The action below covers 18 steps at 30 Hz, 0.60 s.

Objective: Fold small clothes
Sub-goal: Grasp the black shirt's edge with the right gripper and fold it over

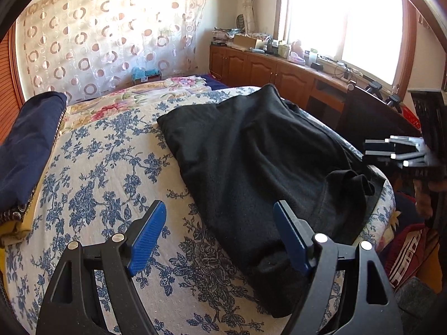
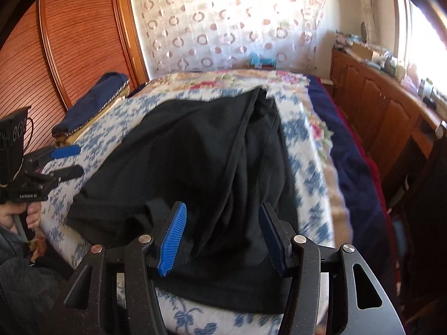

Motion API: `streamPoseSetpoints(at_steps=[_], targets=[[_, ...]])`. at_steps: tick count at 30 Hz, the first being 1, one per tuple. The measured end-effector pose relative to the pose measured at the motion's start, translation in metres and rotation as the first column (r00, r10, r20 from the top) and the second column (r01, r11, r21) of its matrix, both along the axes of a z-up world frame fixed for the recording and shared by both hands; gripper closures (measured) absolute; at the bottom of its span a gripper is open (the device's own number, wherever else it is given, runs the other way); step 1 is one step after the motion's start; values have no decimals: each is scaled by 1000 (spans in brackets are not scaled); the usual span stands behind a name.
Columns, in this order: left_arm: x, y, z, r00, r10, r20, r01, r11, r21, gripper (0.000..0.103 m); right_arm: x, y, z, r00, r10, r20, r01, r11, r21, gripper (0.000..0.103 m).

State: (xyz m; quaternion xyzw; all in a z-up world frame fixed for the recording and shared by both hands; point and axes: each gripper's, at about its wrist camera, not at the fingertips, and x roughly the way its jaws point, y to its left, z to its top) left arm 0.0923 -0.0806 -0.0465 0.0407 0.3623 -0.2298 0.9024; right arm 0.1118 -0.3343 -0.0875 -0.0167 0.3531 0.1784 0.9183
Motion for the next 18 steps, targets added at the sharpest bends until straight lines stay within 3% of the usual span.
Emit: streamPoseSetpoints(at_steps=[7, 9, 10, 11, 18], targets=[[-5, -5, -11, 999, -20, -28, 20, 1000, 5, 23, 10, 18, -24, 997, 36, -71, -35, 999, 14, 54], [-6, -7, -13, 999, -25, -36, 25, 1000, 1, 23, 14, 18, -22, 997, 39, -72, -37, 999, 20, 67], [-6, -8, -14, 999, -29, -39, 29, 1000, -1, 23, 15, 18, -22, 996, 50, -78, -48, 998, 29, 94], [-6, -9, -14, 999, -31, -38, 31, 1000, -1, 23, 15, 17, -19, 996, 57, -75, -55, 998, 29, 100], [-11, -9, -10, 999, -38, -25, 38, 999, -8, 23, -8, 1, 13, 997, 63, 32, -62, 998, -20, 103]])
